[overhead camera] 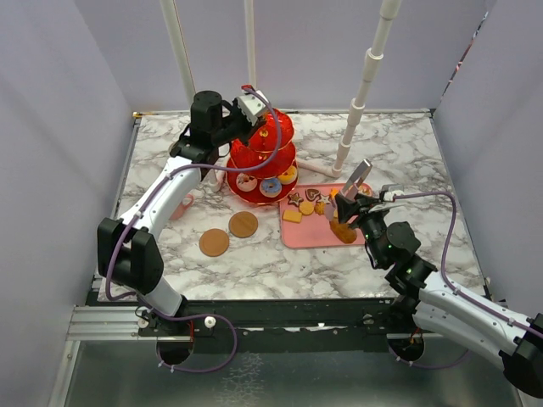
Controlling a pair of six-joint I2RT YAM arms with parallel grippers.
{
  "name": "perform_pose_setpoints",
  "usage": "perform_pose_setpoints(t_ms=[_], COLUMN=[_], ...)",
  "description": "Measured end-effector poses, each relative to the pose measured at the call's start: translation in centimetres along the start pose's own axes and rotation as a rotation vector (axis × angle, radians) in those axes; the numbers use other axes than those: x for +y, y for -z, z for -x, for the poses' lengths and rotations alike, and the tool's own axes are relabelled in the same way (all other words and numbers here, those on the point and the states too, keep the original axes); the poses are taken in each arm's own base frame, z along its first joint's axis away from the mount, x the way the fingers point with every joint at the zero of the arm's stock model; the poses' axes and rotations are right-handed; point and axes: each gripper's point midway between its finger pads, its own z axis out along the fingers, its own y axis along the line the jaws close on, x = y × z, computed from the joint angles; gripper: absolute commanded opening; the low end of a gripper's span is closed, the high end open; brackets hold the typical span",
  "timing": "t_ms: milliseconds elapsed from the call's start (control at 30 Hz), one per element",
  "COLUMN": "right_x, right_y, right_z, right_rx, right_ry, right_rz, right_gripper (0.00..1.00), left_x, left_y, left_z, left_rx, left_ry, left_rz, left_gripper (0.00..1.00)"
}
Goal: Serve the afternoon tea
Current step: Place the dessert table at the center of the board.
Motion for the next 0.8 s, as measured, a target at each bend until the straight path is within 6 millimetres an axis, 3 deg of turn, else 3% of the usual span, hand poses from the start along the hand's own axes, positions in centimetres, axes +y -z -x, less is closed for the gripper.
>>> perform_pose_setpoints(t_ms=[267,800], right_x=[-0.2,-0.2], right_y=[0.0,-0.2], right_z=[-0.1,-0.6], right_rx=[0.003,0.018], right_ry=[0.003,0.011], right_rz=[-0.009,-0.012], right_gripper=[0.54,0.53], left_x=[1.4,1.7], left_y=[-0.1,-0.8], left_z=[-0.1,-0.3], left_rx=[-0.018,-0.036], left_ry=[-0.006,0.011], left_rz=[0.03,0.034], left_gripper=[0.0,0.0])
